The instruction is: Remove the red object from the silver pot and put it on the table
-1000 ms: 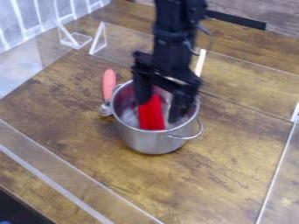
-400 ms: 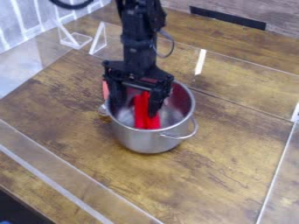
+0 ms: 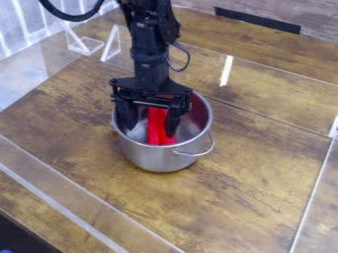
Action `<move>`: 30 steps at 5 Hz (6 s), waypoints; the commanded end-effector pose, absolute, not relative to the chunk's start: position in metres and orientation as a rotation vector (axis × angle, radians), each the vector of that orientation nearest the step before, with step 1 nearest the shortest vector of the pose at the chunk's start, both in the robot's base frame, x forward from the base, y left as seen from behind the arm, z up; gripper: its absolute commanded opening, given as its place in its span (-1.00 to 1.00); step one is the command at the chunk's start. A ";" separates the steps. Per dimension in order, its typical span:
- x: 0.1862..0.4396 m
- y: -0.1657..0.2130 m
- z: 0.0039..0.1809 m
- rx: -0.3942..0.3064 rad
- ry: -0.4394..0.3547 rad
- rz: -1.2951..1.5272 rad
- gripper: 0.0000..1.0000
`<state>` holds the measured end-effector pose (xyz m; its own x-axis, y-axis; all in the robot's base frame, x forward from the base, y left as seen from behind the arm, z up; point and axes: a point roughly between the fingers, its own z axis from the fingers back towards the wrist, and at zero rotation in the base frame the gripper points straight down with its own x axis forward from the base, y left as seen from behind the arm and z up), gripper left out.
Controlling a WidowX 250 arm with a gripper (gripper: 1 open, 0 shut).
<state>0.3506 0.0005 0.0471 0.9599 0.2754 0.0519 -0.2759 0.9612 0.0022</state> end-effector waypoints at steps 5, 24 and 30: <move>0.361 -0.005 0.058 -0.015 -0.066 0.327 -1.00; 0.398 -0.099 0.082 -0.223 -0.170 -0.131 1.00; 0.396 -0.107 0.082 -0.204 -0.159 -0.192 1.00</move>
<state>0.3952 -0.1073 0.0656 0.9767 -0.1718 0.1285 0.1939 0.9631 -0.1864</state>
